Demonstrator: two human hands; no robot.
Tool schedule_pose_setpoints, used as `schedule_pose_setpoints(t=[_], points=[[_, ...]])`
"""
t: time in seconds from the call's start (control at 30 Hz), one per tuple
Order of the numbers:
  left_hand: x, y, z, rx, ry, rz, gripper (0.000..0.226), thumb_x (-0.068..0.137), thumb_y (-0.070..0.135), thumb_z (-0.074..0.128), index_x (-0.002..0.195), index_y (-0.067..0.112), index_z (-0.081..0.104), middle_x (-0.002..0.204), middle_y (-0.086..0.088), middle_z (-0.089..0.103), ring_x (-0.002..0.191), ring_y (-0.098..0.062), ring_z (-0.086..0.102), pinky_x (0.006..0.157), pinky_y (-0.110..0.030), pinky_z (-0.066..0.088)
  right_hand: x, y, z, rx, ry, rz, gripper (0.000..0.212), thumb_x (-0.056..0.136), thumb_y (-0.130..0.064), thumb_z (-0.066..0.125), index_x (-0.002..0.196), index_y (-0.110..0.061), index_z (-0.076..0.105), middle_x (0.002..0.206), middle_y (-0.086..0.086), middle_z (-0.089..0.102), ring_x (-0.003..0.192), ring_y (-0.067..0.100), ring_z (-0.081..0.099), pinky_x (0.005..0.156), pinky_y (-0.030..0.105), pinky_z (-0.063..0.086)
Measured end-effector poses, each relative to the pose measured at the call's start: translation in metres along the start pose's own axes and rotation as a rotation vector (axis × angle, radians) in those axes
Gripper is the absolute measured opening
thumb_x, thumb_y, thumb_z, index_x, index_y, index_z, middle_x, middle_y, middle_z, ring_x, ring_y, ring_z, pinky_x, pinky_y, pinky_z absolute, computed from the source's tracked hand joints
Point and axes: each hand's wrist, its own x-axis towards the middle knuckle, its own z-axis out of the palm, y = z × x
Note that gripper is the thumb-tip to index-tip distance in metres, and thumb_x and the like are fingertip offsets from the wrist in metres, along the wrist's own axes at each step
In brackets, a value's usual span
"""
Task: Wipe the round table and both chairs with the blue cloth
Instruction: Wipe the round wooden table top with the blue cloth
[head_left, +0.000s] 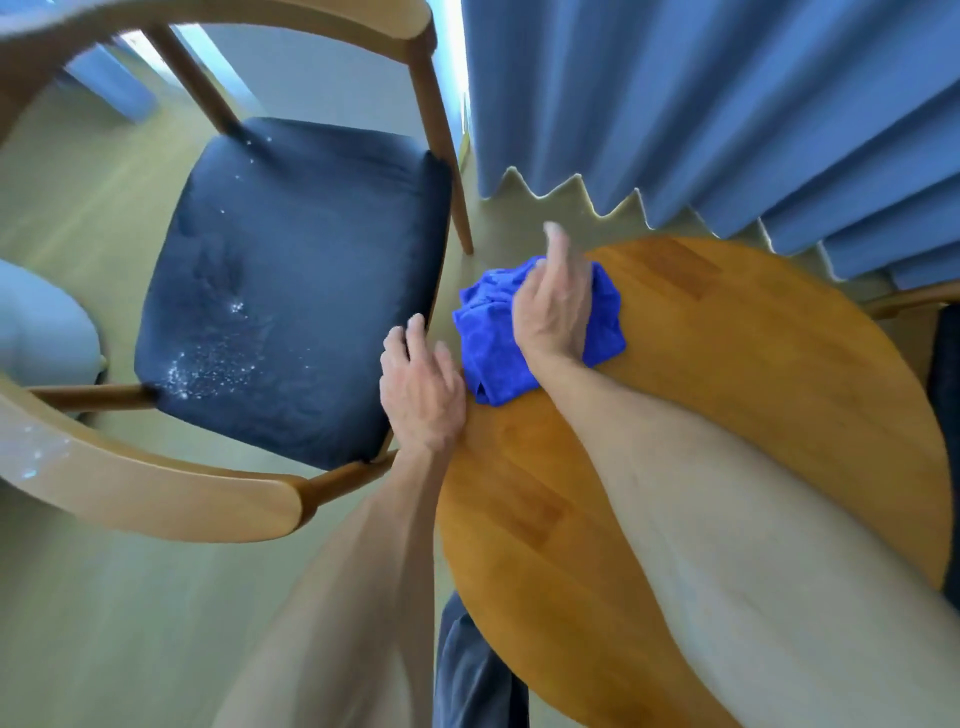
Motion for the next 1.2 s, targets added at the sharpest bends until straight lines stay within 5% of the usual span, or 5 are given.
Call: schedule_pose_setpoints(t=[0.13, 0.27, 0.57, 0.77, 1.2], points=[[0.006, 0.017, 0.005, 0.043, -0.193, 0.281, 0.066, 0.090, 0.056, 0.036, 0.149, 0.025, 0.034, 0.157, -0.016, 0.026, 0.141, -0.030, 0.030, 0.107, -0.042, 0.033, -0.018, 0.045, -0.020, -0.162, 0.224, 0.254, 0.049, 0.087, -0.014, 0.036, 0.131, -0.012, 0.057, 0.127, 0.007, 0.063, 0.119, 0.032, 0.054, 0.095, 0.045, 0.046], [-0.001, 0.062, 0.036, 0.161, -0.264, 0.365, 0.079, 0.089, 0.061, 0.043, 0.156, 0.025, 0.018, 0.162, -0.013, 0.013, 0.148, -0.031, 0.016, 0.114, -0.044, 0.018, -0.030, 0.090, -0.045, -0.243, 0.307, 0.392, 0.047, 0.086, -0.013, 0.038, 0.128, -0.010, 0.060, 0.125, 0.013, 0.065, 0.119, 0.036, 0.055, 0.096, 0.049, 0.046], [0.006, 0.068, 0.048, 0.330, -0.203, 0.349, 0.072, 0.096, 0.056, 0.032, 0.155, 0.017, 0.018, 0.144, -0.013, 0.039, 0.121, -0.034, 0.042, 0.100, -0.047, 0.033, -0.061, 0.096, -0.039, -0.330, 0.163, 0.365, 0.047, 0.087, -0.011, 0.043, 0.132, -0.014, 0.054, 0.149, 0.013, 0.046, 0.140, 0.032, 0.039, 0.106, 0.047, 0.038], [-0.001, 0.066, 0.039, 0.244, -0.237, 0.277, 0.070, 0.095, 0.050, 0.035, 0.155, 0.018, 0.018, 0.140, -0.013, 0.041, 0.122, -0.031, 0.042, 0.099, -0.047, 0.037, -0.082, 0.083, -0.039, -0.324, 0.117, 0.385, 0.047, 0.089, -0.013, 0.045, 0.135, -0.015, 0.051, 0.150, 0.012, 0.045, 0.141, 0.030, 0.036, 0.109, 0.047, 0.033], [-0.107, -0.034, 0.005, 0.044, -0.156, -0.181, 0.069, 0.096, 0.051, 0.034, 0.152, 0.012, 0.022, 0.123, -0.016, 0.050, 0.110, -0.034, 0.052, 0.089, -0.046, 0.046, -0.156, 0.084, -0.058, -0.308, 0.052, 0.400, 0.049, 0.096, -0.013, 0.040, 0.144, -0.019, 0.042, 0.154, 0.005, 0.040, 0.146, 0.024, 0.028, 0.115, 0.046, 0.023]])
